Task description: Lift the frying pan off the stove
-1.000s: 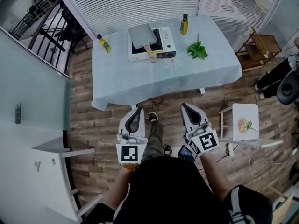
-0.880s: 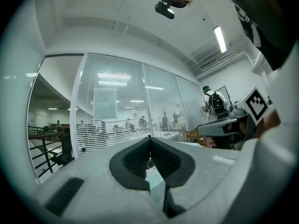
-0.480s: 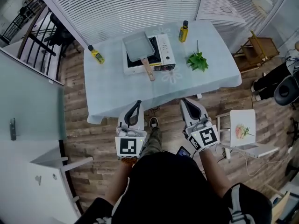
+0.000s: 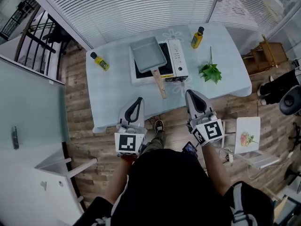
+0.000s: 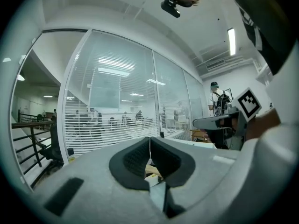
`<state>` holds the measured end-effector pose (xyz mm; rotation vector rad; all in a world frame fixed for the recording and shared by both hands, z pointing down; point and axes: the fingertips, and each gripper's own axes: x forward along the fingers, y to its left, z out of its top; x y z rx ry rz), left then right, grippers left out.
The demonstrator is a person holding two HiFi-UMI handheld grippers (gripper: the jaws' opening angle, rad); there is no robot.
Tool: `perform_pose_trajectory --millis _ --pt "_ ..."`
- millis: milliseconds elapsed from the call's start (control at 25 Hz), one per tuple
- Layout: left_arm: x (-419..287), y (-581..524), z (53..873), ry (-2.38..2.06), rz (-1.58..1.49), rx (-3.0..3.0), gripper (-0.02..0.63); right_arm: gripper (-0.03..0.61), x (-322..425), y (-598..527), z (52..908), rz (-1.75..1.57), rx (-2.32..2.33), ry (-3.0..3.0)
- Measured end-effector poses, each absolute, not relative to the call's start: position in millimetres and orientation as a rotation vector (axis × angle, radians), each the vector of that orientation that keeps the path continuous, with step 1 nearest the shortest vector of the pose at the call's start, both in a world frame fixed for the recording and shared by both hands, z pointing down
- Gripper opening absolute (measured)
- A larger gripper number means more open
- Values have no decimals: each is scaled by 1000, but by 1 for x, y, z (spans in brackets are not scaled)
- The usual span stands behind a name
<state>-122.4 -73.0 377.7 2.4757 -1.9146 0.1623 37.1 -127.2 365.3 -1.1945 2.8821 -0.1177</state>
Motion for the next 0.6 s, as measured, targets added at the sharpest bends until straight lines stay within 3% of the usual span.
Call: perform_pose_trajectory --millis 600 --pt "-159 -142 423 -1629 24 2421 20 2 34 -186 384 -97 -1365 2898"
